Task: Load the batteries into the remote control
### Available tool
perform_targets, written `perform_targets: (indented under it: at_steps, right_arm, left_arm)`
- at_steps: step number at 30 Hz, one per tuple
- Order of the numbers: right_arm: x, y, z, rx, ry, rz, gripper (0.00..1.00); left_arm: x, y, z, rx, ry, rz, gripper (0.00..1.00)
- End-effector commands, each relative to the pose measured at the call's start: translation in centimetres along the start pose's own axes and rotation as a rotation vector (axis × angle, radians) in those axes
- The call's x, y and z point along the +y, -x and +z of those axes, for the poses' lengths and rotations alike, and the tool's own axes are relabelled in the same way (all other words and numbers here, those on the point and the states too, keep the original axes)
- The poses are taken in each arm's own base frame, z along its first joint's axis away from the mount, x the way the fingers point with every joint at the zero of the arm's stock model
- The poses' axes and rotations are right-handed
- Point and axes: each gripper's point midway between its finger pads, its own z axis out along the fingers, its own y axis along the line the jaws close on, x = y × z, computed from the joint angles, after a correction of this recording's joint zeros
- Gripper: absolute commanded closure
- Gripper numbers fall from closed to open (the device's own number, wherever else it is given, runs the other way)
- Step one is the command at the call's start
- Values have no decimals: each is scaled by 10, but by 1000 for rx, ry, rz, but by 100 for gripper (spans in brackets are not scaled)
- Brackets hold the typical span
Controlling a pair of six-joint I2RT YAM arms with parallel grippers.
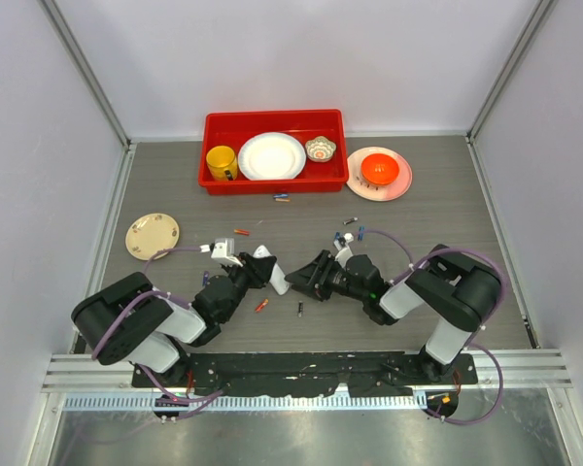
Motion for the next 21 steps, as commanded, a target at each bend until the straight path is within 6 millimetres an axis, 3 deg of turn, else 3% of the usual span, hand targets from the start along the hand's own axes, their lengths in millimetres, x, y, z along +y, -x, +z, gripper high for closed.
perform_targets:
  at_steps: [1,21]
  right_arm:
    - [21,3,5,-1,84,6,46]
    - [3,3,14,0,46,62,43]
  left_arm:
    - [-32,51,-1,-209,-113,-66,100]
    - [-35,47,-3,-195,-123,-59,100]
